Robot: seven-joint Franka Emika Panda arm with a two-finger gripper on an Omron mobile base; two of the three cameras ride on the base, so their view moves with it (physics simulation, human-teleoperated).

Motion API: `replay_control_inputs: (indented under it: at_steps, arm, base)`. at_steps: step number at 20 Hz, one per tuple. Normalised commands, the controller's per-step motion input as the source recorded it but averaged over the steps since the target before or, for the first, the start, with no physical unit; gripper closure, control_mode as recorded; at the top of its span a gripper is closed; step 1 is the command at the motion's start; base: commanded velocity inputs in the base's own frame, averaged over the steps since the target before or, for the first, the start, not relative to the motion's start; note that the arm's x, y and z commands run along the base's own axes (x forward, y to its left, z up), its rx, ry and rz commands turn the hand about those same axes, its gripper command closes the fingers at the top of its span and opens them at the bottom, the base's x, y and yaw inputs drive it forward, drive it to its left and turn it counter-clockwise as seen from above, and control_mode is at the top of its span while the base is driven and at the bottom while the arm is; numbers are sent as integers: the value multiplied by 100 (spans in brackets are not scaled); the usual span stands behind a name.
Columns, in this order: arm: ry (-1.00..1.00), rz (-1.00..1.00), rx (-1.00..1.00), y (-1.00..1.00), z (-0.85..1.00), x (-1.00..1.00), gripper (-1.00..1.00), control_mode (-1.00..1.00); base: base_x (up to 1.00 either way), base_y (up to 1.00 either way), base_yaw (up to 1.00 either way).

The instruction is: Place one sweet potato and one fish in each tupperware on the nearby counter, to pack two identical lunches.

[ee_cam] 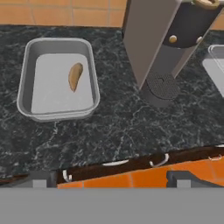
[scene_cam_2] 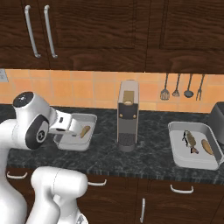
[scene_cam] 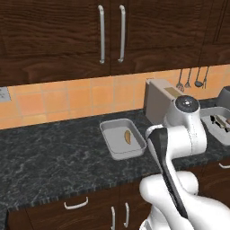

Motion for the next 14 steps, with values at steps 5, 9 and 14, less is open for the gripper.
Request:
replay_control_inputs:
  at_steps: [5, 9, 14]
  arm:
    - [0, 17, 0, 0, -23, -75, -100, -100]
    - [-2, 14, 0, 0, -20, -27, -100, -100]
    - [0, 0, 0, 0, -4, 4, -100, 100]
  base:
    - [0, 0, 0]
    - [0, 0, 0]
    - [-52, -18, -2]
